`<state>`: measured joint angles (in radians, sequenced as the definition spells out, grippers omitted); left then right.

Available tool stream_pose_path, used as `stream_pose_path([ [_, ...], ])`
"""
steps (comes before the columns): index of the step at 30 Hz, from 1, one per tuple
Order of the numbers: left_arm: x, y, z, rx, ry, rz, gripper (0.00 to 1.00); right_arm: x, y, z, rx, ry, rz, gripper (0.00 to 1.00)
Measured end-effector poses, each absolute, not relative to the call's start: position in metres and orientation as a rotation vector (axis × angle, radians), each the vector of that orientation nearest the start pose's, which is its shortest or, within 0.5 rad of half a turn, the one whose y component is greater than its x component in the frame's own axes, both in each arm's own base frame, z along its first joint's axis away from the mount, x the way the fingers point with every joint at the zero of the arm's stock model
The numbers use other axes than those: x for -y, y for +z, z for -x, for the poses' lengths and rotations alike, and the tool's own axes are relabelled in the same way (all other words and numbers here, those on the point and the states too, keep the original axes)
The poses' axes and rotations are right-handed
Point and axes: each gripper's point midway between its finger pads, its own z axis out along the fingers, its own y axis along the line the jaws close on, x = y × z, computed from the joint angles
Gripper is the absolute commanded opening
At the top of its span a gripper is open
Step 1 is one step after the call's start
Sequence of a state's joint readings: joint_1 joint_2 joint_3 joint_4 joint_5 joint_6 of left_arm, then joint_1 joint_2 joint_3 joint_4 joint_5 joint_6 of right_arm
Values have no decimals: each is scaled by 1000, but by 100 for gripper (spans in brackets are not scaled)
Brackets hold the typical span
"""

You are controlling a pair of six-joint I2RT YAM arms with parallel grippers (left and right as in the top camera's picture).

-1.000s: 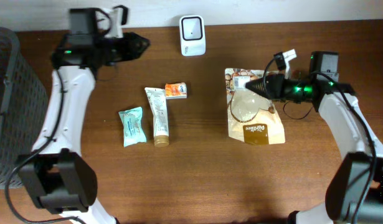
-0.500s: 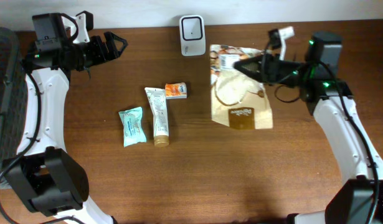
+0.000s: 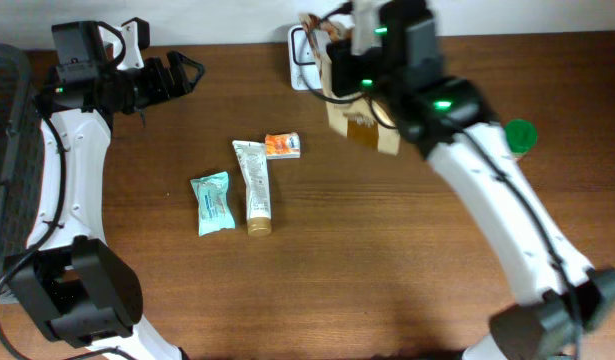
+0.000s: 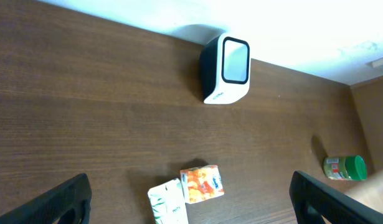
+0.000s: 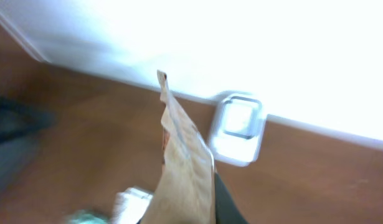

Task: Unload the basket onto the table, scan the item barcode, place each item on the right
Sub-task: 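Lift the bread bag with right gripper up to the barcode scanner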

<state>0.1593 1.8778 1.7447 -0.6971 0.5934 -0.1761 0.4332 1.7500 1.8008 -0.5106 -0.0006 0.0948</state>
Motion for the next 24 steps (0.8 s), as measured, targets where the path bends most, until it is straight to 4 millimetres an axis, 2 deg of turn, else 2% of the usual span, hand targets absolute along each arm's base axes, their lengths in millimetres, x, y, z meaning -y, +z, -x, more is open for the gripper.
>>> stream_pose_path([
  [3, 16, 232, -506, -2330, -716, 115, 99, -228, 313, -515, -1944, 37, 423, 4],
  [5, 16, 232, -506, -2330, -716, 116, 99, -230, 288, -537, -1913, -135, 483, 4],
  [8, 16, 232, -506, -2330, -716, 115, 99, -229, 258, -562, -1875, -331, 560, 4],
  [12, 16, 232, -506, -2330, -716, 116, 99, -225, 225, -582, -1836, -537, 672, 4],
  [20, 16, 232, -505, -2332, -717, 116, 99, -229, 212, -610, -1655, -778, 805, 4],
  [21, 16, 232, -505, -2331, -716, 117, 99, -232, 193, -614, -1636, -846, 899, 4],
  [24, 16, 232, -505, -2332, -717, 116, 99, -233, 166, -617, -1635, -898, 995, 4],
])
